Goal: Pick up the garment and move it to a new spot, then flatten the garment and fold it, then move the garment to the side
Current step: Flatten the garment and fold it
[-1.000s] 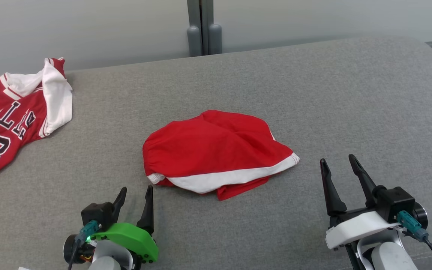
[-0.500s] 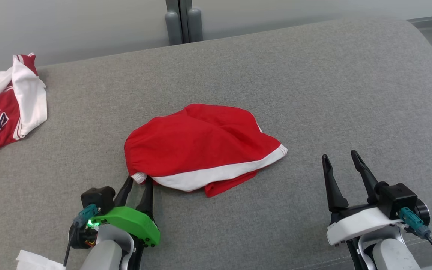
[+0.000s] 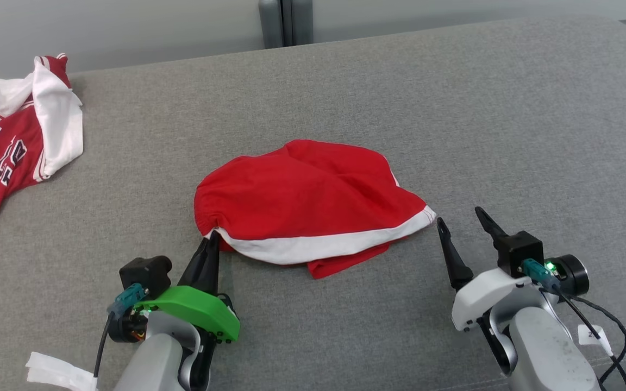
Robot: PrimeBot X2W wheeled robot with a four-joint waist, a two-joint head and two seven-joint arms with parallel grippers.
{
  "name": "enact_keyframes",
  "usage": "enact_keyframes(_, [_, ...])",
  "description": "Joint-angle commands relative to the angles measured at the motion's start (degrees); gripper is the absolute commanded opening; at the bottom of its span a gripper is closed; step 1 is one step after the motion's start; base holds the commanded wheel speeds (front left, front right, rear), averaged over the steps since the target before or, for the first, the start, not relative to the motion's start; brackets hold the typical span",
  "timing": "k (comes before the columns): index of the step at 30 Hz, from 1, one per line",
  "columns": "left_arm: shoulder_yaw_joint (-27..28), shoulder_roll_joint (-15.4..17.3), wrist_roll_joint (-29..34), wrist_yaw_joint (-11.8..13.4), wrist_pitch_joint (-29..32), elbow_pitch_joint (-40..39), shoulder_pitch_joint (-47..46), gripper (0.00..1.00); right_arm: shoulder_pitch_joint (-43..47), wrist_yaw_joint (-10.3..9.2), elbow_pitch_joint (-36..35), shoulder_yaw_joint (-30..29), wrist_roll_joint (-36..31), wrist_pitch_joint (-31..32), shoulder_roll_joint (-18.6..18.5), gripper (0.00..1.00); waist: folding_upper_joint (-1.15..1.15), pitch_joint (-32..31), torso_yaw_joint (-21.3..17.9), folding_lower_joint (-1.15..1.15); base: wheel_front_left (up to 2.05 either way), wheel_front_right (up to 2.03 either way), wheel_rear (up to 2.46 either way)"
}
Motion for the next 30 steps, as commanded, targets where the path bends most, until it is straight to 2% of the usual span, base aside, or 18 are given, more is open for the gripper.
enact_keyframes(1, [-0.1, 0.2, 0.1, -0.1, -0.2, -0.4, -0.8, 0.0, -2.0, -0.07, 2.1, 0.0, -0.8, 0.0, -0.2, 1.0, 0.0, 0.8, 0.9, 0.0, 0.0, 0.0, 0.0])
enact_keyframes(8, [-1.2, 0.2, -0.2, -0.2, -0.2, -1.4, -1.4, 0.0, -9.5, -0.07, 14.1, 1.9, -1.8, 0.0, -0.6, 1.0, 0.0, 2.4, 2.6, 0.0, 0.0, 0.0, 0.0])
enact_keyframes(15, [-1.7, 0.2, -0.7, -0.2, -0.2, -1.8, -1.4, 0.0, -12.6, -0.07, 18.4, 5.0, -0.3, 0.0, -0.8, 0.98, 0.0, 3.0, 3.3, 0.0, 0.0, 0.0, 0.0])
enact_keyframes(16, [-1.7, 0.2, -0.7, -0.2, -0.2, -1.8, -1.4, 0.0, -12.8, -0.07, 18.6, 5.4, 0.0, 0.0, -0.8, 0.71, 0.0, 3.0, 3.3, 0.0, 0.0, 0.0, 0.0])
enact_keyframes(17, [-1.7, 0.2, -0.7, -0.2, -0.2, -1.7, -1.4, 0.0, -12.8, -0.07, 18.8, 5.8, 0.2, 0.0, -0.7, 0.61, 0.0, 3.0, 3.3, 0.0, 0.0, 0.0, 0.0])
enact_keyframes(18, [-1.6, 0.1, -0.7, -0.1, -0.2, -1.7, -1.4, 0.0, -12.9, -0.07, 18.9, 6.2, 0.6, 0.0, -0.7, 0.38, 0.0, 3.0, 3.2, 0.0, 0.0, 0.0, 0.0])
enact_keyframes(19, [-1.6, 0.1, -0.7, -0.1, -0.2, -1.6, -1.4, 0.0, -13.0, -0.07, 18.8, 6.4, 0.8, 0.0, -0.7, 0.33, 0.0, 3.0, 3.2, 0.0, 0.0, 0.0, 0.0])
enact_keyframes(22, [-1.3, 0.1, -0.5, -0.1, -0.2, -1.5, -1.3, 0.0, -12.9, -0.07, 19.2, 7.6, 1.8, 0.0, -0.7, 0.06, 0.0, 2.8, 2.9, 0.0, 0.0, 0.0, 0.0])
enact_keyframes(24, [-1.1, 0.1, -0.3, -0.1, -0.2, -1.4, -1.3, 0.0, -13.1, -0.07, 19.9, 8.1, 2.3, 0.0, -0.8, 0.0, 0.0, 2.8, 2.7, 0.0, 0.0, 0.0, 0.0])
enact_keyframes(30, [-0.6, 0.1, 0.0, -0.1, -0.2, -1.3, -1.5, 0.0, -13.7, -0.07, 21.0, 8.9, 3.8, 0.0, -1.0, 0.0, 0.0, 2.8, 2.4, 0.0, 0.0, 0.0, 0.0])
